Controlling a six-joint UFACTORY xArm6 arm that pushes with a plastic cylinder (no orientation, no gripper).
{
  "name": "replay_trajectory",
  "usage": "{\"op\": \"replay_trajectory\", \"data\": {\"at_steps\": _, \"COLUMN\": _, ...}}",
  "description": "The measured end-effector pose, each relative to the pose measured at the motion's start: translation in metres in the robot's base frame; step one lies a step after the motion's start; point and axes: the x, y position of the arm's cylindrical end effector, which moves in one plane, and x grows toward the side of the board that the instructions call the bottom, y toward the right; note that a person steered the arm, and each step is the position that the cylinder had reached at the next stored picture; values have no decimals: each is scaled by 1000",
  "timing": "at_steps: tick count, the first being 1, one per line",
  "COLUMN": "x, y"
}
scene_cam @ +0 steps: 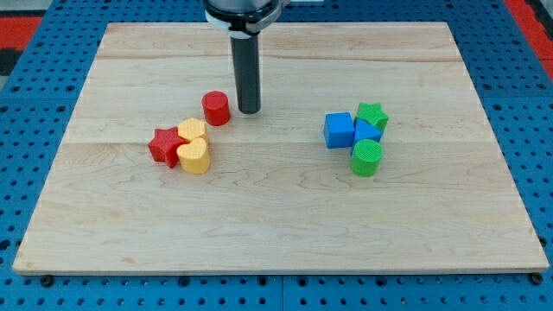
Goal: Move the red circle closer to the red star and yellow hexagon
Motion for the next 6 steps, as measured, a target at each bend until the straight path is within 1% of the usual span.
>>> {"op": "replay_trajectory", "data": {"at_steps": 2, "x": -5, "y": -49}}
{"op": "replay_trajectory", "data": {"at_steps": 3, "x": -26, "y": -51}}
{"op": "replay_trajectory", "data": {"at_steps": 4, "x": -47, "y": -66}}
{"op": "replay_trajectory", "data": {"at_steps": 6, "x": -31, "y": -78}}
